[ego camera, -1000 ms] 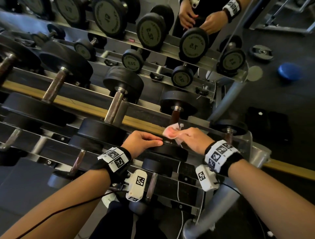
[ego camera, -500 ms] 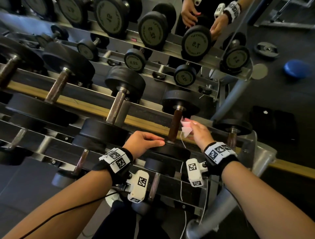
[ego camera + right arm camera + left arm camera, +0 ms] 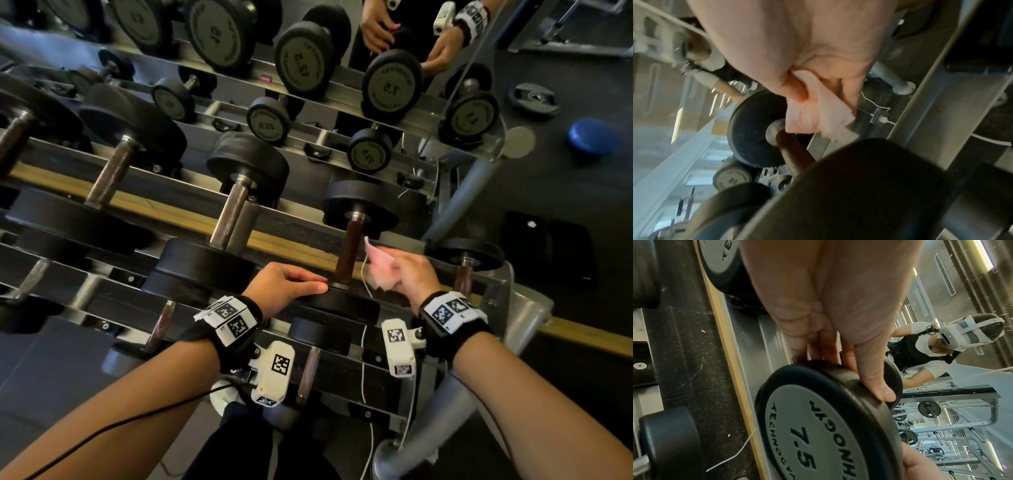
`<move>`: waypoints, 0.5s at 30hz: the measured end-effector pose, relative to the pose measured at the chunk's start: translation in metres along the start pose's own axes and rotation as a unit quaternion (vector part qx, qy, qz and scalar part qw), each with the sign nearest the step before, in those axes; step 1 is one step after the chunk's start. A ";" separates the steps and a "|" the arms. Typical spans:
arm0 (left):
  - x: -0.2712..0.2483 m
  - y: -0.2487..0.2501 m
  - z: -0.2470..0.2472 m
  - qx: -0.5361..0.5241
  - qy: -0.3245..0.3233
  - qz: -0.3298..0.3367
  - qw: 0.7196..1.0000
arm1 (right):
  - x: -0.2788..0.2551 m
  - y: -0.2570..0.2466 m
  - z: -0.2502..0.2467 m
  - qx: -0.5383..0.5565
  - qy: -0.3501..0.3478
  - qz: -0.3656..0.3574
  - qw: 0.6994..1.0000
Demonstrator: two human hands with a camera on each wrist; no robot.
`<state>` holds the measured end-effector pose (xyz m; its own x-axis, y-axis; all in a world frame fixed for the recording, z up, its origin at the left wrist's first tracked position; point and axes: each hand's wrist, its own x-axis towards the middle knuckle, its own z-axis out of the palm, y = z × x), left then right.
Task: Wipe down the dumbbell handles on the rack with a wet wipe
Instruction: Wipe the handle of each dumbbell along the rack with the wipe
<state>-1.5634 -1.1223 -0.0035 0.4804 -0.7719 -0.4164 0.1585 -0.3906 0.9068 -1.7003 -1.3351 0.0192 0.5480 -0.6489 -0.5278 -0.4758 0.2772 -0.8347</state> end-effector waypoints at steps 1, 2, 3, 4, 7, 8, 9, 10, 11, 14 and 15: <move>0.000 0.000 0.000 -0.002 0.000 -0.001 1.000 | 0.005 -0.002 0.003 0.012 0.002 0.003 1.000; 0.000 0.001 0.001 -0.005 0.000 -0.002 1.000 | 0.008 -0.003 0.006 0.019 0.002 0.005 1.000; -0.001 0.001 0.001 -0.006 -0.001 -0.003 1.000 | 0.011 -0.003 0.008 0.033 0.008 0.013 0.999; -0.002 0.001 0.001 -0.005 0.000 -0.004 1.000 | 0.015 -0.001 0.010 0.050 0.020 0.025 0.998; -0.002 0.000 0.001 -0.009 0.002 -0.005 1.000 | 0.021 0.004 0.013 0.093 0.049 0.060 0.993; -0.002 0.000 0.001 -0.011 0.004 -0.007 1.000 | 0.023 0.005 0.012 0.108 0.054 0.072 0.990; -0.002 -0.001 0.001 -0.011 0.006 -0.009 1.000 | 0.024 0.006 0.012 0.119 0.055 0.081 0.988; -0.002 -0.001 0.001 -0.010 0.008 -0.013 1.000 | 0.024 0.007 0.013 0.125 0.057 0.090 0.986; -0.002 -0.002 0.001 -0.008 0.009 -0.014 1.000 | 0.023 0.006 0.014 0.126 0.057 0.097 0.986; -0.002 -0.001 0.001 -0.007 0.012 -0.015 1.000 | 0.021 0.002 0.022 0.126 0.029 0.096 0.987; -0.002 0.000 0.002 -0.007 0.012 -0.016 1.000 | 0.021 -0.001 0.026 0.126 0.010 0.093 0.988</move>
<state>-1.5658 -1.1212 -0.0031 0.4955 -0.7466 -0.4439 0.1861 -0.4079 0.8939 -1.6708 -1.3307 0.0048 0.4520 -0.5835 -0.6746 -0.3785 0.5594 -0.7374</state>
